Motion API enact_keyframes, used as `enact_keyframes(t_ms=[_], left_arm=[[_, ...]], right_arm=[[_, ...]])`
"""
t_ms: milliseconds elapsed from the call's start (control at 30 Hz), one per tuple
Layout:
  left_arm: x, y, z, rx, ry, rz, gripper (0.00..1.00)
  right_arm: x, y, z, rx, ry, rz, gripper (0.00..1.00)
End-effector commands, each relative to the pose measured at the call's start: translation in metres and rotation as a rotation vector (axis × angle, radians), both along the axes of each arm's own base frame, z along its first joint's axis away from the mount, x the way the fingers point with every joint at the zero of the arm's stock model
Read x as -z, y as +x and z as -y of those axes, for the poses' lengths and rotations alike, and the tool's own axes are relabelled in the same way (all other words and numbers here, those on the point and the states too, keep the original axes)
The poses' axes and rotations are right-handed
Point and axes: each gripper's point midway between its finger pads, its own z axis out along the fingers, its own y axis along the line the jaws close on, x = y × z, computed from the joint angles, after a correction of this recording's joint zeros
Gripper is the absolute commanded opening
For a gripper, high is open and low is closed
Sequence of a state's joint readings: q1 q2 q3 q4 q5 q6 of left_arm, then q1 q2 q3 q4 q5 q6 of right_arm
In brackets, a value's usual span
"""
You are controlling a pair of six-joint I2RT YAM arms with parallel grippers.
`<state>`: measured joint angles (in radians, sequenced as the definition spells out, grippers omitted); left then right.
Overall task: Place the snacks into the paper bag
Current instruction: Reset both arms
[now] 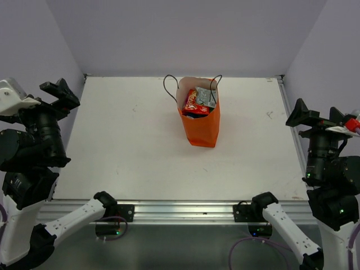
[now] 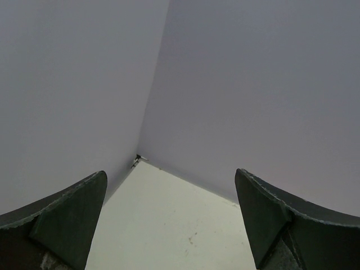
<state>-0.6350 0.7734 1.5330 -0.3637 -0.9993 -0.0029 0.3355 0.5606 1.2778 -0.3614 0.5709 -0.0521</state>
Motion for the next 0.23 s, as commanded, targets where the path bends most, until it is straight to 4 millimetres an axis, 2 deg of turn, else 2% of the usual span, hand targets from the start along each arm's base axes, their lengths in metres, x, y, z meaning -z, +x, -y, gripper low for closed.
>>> enact_keyframes(t_ms=[0, 200], left_arm=[[0.0120, 0.0026, -0.0035, -0.043, 0.042, -0.055, 1.00], [0.0097, 0.0011, -0.0038, -0.035, 0.037, -0.044, 1.00]], right_arm=[[-0.0107, -0.0088, 0.0065, 0.023, 0.003, 0.054, 0.98], [-0.0129, -0.0101, 0.0053, 0.013, 0.000, 0.058, 0.99]])
